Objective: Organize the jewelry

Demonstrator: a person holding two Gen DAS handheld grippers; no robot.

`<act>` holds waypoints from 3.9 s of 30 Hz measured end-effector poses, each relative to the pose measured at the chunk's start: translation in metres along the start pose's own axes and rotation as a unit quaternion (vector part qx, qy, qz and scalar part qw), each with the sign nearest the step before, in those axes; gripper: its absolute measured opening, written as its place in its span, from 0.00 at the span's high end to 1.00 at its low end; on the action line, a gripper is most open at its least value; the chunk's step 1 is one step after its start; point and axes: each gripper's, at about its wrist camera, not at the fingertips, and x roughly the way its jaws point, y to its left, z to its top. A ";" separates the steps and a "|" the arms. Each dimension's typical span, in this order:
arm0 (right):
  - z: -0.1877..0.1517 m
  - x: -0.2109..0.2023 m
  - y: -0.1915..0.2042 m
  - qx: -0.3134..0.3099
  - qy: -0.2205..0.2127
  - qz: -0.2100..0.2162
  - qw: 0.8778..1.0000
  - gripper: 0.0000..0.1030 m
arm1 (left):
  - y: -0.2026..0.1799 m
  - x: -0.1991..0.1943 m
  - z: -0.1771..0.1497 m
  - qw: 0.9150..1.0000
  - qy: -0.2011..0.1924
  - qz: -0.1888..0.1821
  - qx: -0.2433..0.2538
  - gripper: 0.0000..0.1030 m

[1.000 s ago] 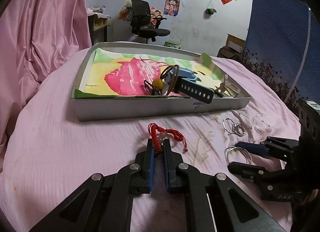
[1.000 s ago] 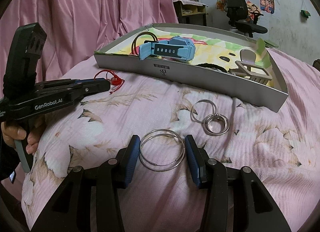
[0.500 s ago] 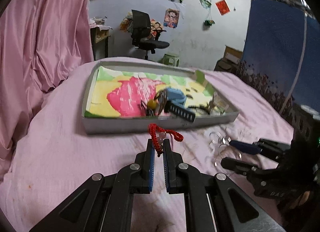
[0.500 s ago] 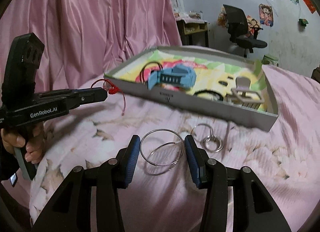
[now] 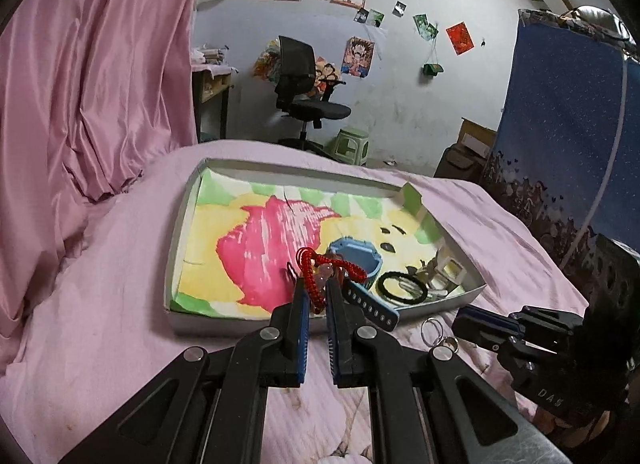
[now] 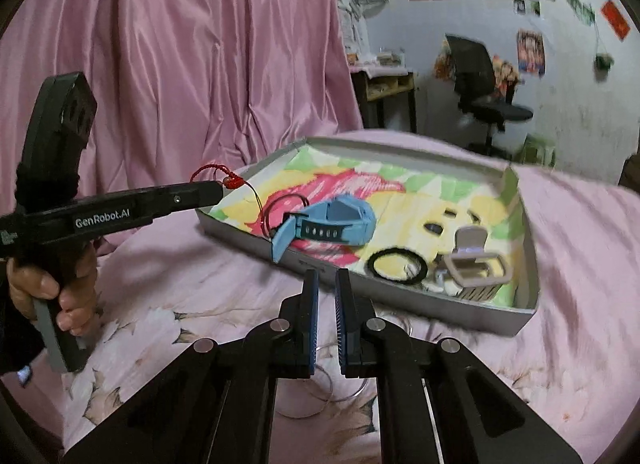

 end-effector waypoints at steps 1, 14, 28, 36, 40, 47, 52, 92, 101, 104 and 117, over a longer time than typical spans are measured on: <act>-0.002 0.003 -0.001 0.005 0.008 0.005 1.000 0.92 | 0.001 0.002 -0.003 1.000 0.004 0.000 -0.001 0.92; -0.030 0.025 0.005 -0.005 0.111 0.011 0.994 0.77 | 0.003 -0.004 -0.028 1.000 0.027 -0.011 -0.007 0.92; -0.029 0.048 0.008 -0.015 0.144 0.014 0.989 0.92 | 0.002 0.000 -0.029 0.999 0.034 -0.015 -0.002 0.92; -0.026 0.036 0.009 -0.010 0.106 0.027 0.994 0.97 | 0.001 -0.004 -0.026 1.000 0.021 -0.013 -0.004 0.92; -0.015 0.021 0.009 -0.011 0.062 0.019 0.998 0.97 | 0.005 -0.009 -0.019 1.000 0.001 -0.007 -0.012 0.92; 0.017 -0.007 -0.002 -0.010 -0.032 -0.015 0.999 0.97 | 0.012 -0.001 -0.001 0.999 -0.016 0.005 -0.030 0.92; 0.030 0.001 -0.017 0.004 -0.059 -0.028 0.998 0.97 | 0.016 0.019 0.007 0.999 -0.006 0.014 -0.041 0.92; 0.007 -0.061 -0.025 0.041 -0.150 -0.122 0.980 0.10 | -0.010 -0.031 -0.017 0.994 -0.093 0.064 -0.001 0.00; -0.017 -0.074 -0.037 0.018 -0.097 -0.146 0.984 0.01 | -0.034 -0.033 -0.026 0.996 -0.072 0.043 0.030 0.00; -0.016 -0.067 -0.041 0.015 -0.072 -0.147 0.986 0.01 | -0.040 -0.027 -0.028 0.998 -0.049 0.023 0.039 0.00; -0.025 -0.046 -0.047 0.010 -0.012 -0.126 0.992 0.22 | -0.044 0.001 -0.032 0.999 0.030 -0.019 0.035 0.13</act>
